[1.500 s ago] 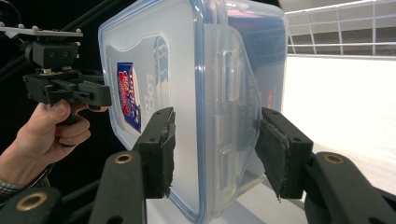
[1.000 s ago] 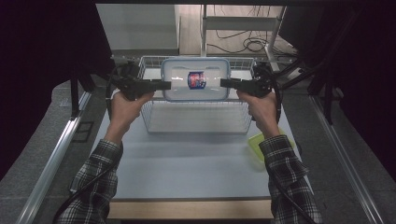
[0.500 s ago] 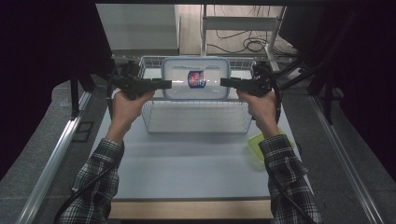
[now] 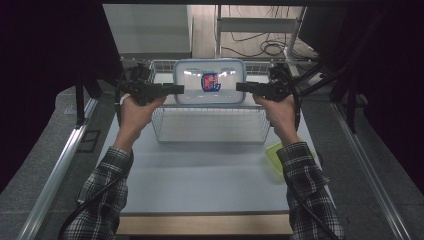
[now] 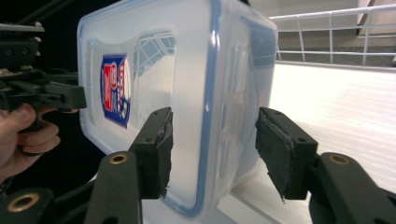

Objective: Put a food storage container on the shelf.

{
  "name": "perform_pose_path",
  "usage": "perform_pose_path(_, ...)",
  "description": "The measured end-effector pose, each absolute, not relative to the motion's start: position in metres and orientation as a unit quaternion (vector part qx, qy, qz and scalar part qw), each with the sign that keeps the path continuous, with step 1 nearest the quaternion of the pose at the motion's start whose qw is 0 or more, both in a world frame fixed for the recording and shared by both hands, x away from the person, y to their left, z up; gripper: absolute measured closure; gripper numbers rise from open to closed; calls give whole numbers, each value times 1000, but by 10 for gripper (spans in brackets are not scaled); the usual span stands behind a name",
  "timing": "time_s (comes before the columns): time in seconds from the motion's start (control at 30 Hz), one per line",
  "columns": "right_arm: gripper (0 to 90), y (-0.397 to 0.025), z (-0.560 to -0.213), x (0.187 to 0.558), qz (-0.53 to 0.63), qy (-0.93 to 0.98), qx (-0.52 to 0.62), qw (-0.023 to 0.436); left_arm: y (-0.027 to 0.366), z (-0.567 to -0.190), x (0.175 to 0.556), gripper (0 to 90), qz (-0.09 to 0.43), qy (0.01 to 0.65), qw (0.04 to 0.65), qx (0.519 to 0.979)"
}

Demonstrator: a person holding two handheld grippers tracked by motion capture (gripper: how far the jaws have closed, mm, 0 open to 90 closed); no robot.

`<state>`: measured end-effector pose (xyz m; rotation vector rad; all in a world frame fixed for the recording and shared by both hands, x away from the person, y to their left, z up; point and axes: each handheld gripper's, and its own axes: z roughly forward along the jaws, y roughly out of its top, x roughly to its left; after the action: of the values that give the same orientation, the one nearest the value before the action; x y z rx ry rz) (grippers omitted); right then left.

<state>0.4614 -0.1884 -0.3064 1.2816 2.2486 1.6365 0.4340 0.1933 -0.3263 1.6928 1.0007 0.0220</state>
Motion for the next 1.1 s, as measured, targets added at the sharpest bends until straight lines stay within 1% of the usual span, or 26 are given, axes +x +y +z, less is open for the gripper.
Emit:
perform_pose_path(0.1, 494, -186, -308, 464, 525, 740, 418, 44, 194, -328, 439, 442, -3, 430, 555, 712)
perform_pose_path(0.17, 476, -183, -310, 465, 520, 742, 421, 47, 194, -330, 443, 419, -13, 438, 557, 706)
perform_pose_path(0.27, 489, -182, -313, 467, 519, 740, 425, 43, 196, -330, 447, 415, -15, 442, 556, 704)
perform_pose_path(0.37, 498, -181, -313, 468, 519, 738, 429, 41, 195, -327, 449, 405, -2, 447, 544, 710)
perform_pose_path(0.43, 502, -180, -312, 468, 516, 739, 431, 41, 193, -324, 448, 382, 19, 454, 535, 713)
perform_pose_path(0.5, 509, -180, -311, 468, 515, 739, 432, 48, 191, -321, 447, 383, 42, 456, 524, 718)
perform_pose_path(0.6, 514, -179, -309, 467, 515, 737, 434, 61, 190, -320, 446, 381, 55, 458, 518, 720)
perform_pose_path(0.67, 510, -179, -308, 468, 517, 733, 437, 62, 190, -322, 448, 382, 47, 459, 522, 717)
perform_pose_path(0.93, 527, -178, -305, 469, 521, 727, 441, 74, 189, -321, 451, 394, 50, 465, 529, 709)
perform_pose_path(1.1, 534, -179, -305, 469, 521, 726, 443, 70, 186, -320, 451, 385, 50, 463, 525, 713)
